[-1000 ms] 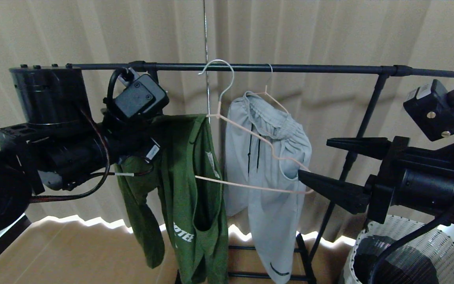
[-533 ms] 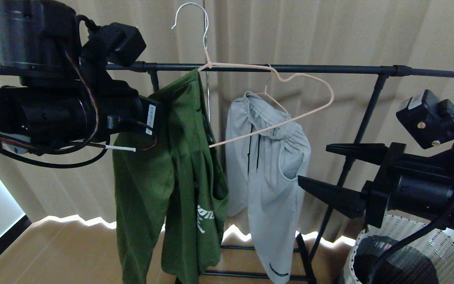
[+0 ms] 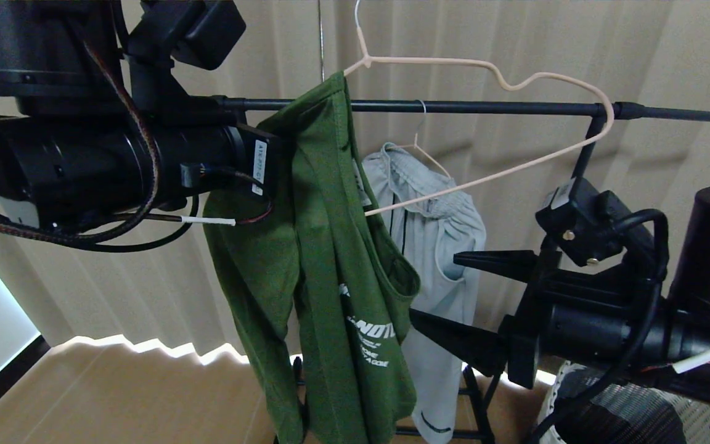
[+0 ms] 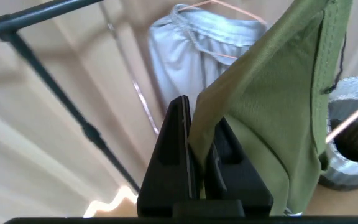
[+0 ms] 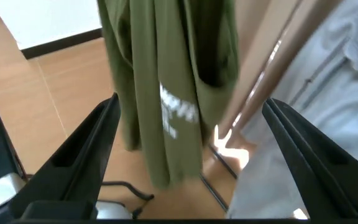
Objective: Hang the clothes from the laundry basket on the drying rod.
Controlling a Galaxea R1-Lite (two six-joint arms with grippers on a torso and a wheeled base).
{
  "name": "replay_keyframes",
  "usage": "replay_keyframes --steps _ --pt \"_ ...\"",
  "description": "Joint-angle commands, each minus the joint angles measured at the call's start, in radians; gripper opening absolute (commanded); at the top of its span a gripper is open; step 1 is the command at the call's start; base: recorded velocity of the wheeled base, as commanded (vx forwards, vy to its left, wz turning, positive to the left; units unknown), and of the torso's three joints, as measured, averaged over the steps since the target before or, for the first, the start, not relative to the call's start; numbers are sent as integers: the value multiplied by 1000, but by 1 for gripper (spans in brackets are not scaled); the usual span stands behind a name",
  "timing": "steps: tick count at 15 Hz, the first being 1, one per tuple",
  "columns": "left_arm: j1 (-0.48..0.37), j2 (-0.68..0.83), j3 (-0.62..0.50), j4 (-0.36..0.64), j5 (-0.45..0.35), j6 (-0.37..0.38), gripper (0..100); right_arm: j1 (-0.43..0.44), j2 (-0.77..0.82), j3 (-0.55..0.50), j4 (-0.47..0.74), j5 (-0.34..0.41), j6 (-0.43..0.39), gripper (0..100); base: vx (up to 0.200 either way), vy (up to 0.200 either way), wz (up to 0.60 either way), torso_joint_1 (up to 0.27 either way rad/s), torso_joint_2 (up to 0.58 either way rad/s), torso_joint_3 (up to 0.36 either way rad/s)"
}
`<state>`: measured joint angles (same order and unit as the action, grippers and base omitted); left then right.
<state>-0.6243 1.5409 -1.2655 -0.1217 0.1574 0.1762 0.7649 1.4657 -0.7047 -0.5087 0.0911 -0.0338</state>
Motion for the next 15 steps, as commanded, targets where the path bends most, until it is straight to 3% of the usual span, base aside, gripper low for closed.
replay_keyframes --steps 1,4,9,13,15 --pt "-20 -11 8 -1 -1 0 0 4 107 -13 -51 -40 2 100 0 0 0 0 0 0" --pt "-34 -25 12 -1 -1 0 0 -3 173 -13 -126 -73 2 100 0 0 0 0 0 0" --pt "-31 -47 12 -19 -3 -4 0 -24 168 34 -129 -105 6 100 0 0 0 0 0 0" --pt "-6 -53 29 -22 -1 5 0 -116 119 99 -154 -113 3 100 0 0 0 0 0 0" --pt "57 -62 98 -42 -1 89 0 -202 73 97 -154 -111 -1 100 0 0 0 0 0 0"
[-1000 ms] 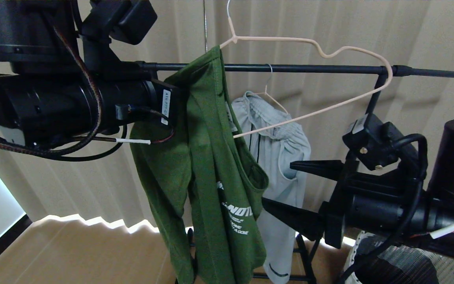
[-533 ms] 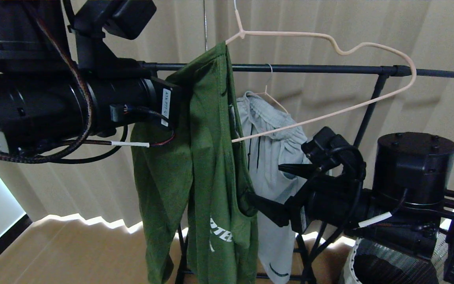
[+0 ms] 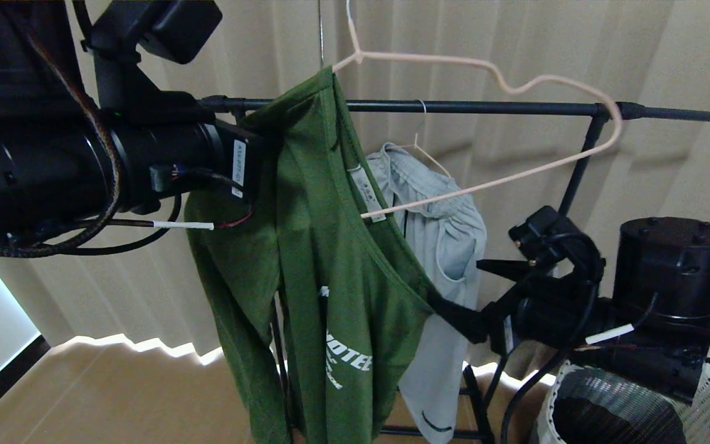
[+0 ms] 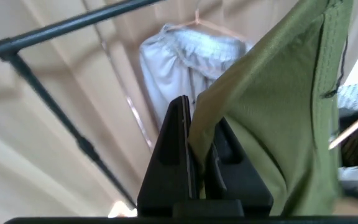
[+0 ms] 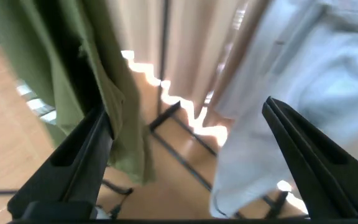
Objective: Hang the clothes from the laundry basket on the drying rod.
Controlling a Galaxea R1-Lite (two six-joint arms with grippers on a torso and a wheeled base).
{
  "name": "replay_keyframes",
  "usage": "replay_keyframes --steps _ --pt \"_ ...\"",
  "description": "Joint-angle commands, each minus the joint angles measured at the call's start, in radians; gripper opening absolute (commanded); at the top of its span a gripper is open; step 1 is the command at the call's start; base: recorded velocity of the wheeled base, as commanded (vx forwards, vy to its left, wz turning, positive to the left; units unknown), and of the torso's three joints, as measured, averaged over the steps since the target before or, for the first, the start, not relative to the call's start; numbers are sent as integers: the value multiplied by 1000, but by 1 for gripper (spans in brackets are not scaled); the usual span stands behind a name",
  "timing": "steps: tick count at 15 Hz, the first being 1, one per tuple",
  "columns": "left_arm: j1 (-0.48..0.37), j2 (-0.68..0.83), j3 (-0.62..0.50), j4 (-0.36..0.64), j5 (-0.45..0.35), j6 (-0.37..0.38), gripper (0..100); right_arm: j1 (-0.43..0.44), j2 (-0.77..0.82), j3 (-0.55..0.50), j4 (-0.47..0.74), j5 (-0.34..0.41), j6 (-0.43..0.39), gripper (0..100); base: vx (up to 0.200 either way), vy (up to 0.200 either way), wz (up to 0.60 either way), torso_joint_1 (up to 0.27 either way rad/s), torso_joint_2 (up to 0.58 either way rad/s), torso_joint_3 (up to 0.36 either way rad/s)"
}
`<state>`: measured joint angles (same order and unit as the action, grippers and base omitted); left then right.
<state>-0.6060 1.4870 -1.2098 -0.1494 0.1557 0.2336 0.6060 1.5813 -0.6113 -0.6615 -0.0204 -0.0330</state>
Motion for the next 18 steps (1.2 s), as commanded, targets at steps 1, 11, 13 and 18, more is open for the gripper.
replay_keyframes --steps 1,11,13,18 --pt "52 -10 59 -29 1 56 0 -89 -66 -8 2 2 -4 100 0 0 0 0 0 0" --pt "222 -7 312 -358 1 369 0 -239 -80 -145 28 8 -25 100 0 0 0 0 0 0" --pt "224 -2 320 -358 2 368 0 -239 -86 -148 28 11 -25 100 0 0 0 0 0 0" --pt "193 38 299 -360 117 289 0 -118 -211 -84 106 39 -24 100 0 0 0 0 0 0"
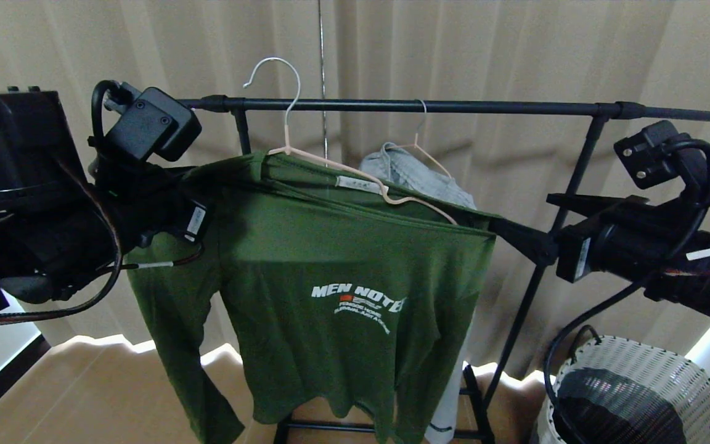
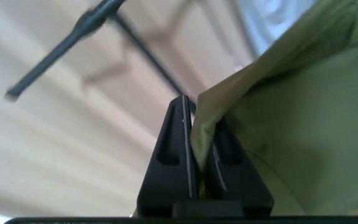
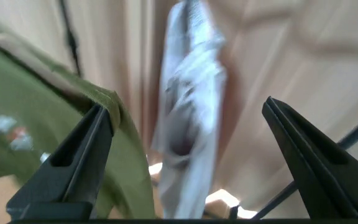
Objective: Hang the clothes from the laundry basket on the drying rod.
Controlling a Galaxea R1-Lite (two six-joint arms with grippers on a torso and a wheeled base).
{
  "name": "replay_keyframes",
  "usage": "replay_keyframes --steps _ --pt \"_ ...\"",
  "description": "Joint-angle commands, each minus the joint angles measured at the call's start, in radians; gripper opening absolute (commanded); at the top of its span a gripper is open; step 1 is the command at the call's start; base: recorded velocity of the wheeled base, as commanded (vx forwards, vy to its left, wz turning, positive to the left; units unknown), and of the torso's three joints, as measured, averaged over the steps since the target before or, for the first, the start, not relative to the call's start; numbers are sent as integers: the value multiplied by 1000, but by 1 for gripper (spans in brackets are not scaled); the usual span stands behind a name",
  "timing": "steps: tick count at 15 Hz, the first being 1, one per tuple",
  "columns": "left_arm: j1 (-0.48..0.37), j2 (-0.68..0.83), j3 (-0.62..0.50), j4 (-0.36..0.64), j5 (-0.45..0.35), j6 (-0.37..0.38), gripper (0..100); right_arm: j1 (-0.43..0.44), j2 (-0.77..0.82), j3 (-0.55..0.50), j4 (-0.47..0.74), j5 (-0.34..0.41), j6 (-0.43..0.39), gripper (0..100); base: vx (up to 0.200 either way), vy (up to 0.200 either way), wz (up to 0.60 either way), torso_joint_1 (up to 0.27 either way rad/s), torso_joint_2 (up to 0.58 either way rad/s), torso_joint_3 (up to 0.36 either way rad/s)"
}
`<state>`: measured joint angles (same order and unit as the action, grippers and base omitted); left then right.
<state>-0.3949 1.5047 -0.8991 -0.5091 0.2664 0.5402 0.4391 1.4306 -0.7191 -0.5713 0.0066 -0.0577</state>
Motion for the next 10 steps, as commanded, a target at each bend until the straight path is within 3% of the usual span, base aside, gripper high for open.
replay_keyframes --steps 1,5,7,10 --pt "-39 22 -15 0 7 -48 0 78 -82 40 25 38 1 100 0 0 0 0 0 0" --pt "-133 22 -12 0 5 -135 0 184 -76 6 37 50 -18 100 0 0 0 0 0 0" --pt "-159 17 -4 -2 2 -137 0 184 -10 -34 27 47 -76 100 0 0 0 0 0 0" --pt "-179 15 40 -37 2 -134 0 193 73 -126 22 44 -80 100 0 0 0 0 0 0"
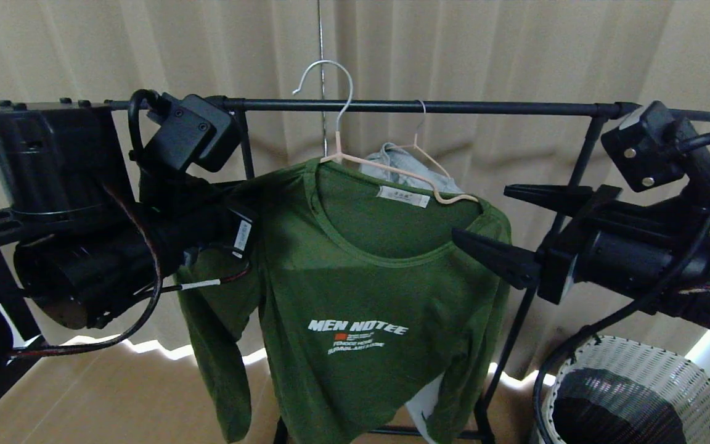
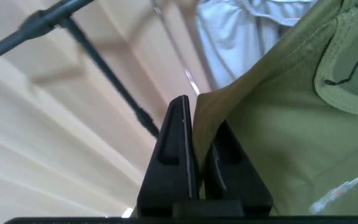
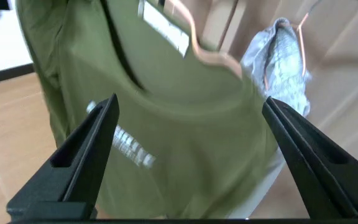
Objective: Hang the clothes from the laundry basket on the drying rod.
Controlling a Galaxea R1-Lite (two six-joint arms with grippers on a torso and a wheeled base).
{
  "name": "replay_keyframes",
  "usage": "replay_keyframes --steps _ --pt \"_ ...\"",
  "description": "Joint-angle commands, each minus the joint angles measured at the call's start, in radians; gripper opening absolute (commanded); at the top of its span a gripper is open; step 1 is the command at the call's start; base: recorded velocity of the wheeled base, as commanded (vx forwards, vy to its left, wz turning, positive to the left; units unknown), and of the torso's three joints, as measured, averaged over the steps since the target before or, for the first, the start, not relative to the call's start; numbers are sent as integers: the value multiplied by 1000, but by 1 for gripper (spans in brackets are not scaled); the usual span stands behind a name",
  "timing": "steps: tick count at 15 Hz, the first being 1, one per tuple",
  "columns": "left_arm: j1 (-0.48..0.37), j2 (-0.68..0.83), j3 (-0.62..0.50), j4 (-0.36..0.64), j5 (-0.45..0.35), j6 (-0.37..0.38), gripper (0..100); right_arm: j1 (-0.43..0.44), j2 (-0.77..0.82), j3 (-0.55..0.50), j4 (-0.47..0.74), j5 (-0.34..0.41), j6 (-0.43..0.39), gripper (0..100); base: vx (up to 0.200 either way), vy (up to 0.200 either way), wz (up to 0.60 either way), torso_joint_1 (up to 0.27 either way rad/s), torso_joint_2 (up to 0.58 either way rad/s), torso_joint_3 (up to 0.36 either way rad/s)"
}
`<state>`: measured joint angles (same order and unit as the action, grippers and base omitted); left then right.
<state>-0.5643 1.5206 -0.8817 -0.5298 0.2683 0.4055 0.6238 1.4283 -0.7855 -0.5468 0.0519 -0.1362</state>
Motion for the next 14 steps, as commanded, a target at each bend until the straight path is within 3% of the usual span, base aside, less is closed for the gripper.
replay_keyframes --steps 1,4,5,7,14 --pt "-9 1 46 -55 -1 9 0 8 100 -93 -1 -1 -3 100 0 0 0 0 0 0" --pt "-9 4 96 -118 -4 9 0 8 170 -152 -1 -12 -54 100 0 0 0 0 0 0" --pt "-9 3 116 -137 -6 9 0 8 204 -179 -2 -44 -102 100 0 0 0 0 0 0" --pt "-9 0 135 -156 -8 9 0 8 236 -235 -1 -72 -117 100 0 0 0 0 0 0" --pt "-49 -30 158 -191 -8 9 0 7 273 -251 -2 -73 -164 100 0 0 0 0 0 0"
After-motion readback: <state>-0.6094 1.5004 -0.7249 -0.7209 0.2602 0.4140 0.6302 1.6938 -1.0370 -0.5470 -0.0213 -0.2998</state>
